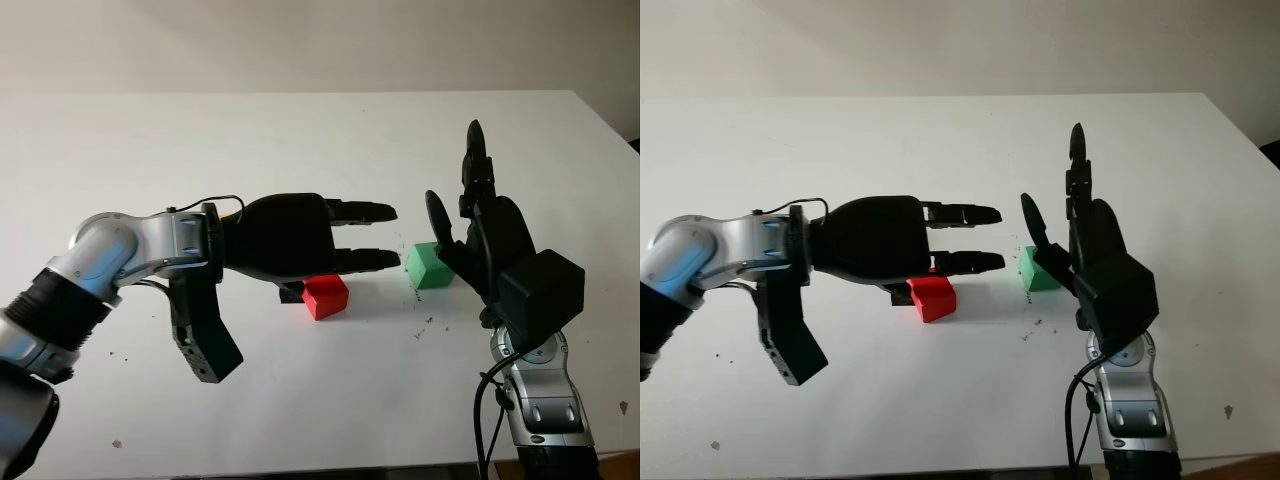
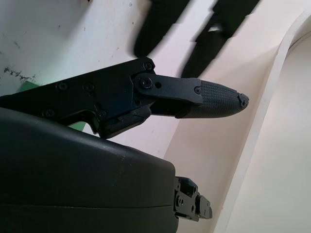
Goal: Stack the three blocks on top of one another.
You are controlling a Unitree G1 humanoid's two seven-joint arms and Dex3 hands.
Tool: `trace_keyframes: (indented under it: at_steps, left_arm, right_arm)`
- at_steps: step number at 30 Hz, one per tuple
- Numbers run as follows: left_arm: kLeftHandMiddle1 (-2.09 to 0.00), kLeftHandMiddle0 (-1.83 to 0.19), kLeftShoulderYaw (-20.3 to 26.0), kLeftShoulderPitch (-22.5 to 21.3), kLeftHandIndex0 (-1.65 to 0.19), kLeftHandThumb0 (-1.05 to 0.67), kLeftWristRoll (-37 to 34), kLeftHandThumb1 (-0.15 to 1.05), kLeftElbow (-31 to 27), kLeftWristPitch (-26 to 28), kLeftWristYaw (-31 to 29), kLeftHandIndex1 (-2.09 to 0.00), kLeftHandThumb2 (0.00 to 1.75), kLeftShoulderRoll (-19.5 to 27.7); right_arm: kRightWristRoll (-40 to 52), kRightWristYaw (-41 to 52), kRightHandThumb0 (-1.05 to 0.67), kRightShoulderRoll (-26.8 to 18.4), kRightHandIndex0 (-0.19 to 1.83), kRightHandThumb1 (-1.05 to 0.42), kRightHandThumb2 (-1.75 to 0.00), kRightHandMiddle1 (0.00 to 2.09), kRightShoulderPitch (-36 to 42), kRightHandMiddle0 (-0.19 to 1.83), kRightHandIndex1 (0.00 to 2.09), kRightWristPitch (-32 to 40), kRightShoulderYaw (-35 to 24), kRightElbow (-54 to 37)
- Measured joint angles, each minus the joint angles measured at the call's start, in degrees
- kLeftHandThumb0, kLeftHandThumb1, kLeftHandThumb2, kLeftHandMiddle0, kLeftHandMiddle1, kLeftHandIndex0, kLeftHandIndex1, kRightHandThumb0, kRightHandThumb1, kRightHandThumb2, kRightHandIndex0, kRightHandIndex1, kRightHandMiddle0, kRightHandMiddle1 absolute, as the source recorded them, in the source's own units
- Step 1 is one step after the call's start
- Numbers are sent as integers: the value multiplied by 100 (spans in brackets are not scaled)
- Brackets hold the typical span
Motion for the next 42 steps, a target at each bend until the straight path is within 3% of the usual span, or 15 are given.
trace_keyframes:
  at_steps: [8,16,20,27,37,42]
  left_arm:
    - [-5,11,1032,460,9,-76,-167,91,-341,1170,-188,-7,5,446]
    - [-6,7,2196,1086,-7,-78,-2163,102,-21,2398,-733,-11,8,287]
    - [-5,7,2523,1506,-12,-83,-2999,105,23,2972,-1084,-10,10,144]
    - [-6,6,2565,1834,-16,-91,-3200,105,23,3871,-1423,-9,11,11]
    - [-5,6,2163,1899,-16,-87,-3226,102,75,4273,-1800,-7,5,-305]
    - [-6,6,1904,1855,-18,-79,-3169,95,410,4269,-1787,-7,3,-500]
  right_arm:
    - [13,-21,-79,34,-19,-105,-55,3,-32,-19,0,-99,20,142]
    - [102,-11,-80,45,-19,-105,-54,2,-45,-19,0,-109,22,151]
    - [106,7,-77,43,-19,-105,-53,2,-41,-19,0,-108,14,151]
    - [127,68,-78,42,-19,-105,-54,3,-42,-19,0,-118,1,151]
    - [137,109,-78,38,-19,-105,-54,2,-41,-19,0,-118,-4,150]
    - [120,108,-77,22,-19,-105,-54,2,-41,-19,0,-116,-13,148]
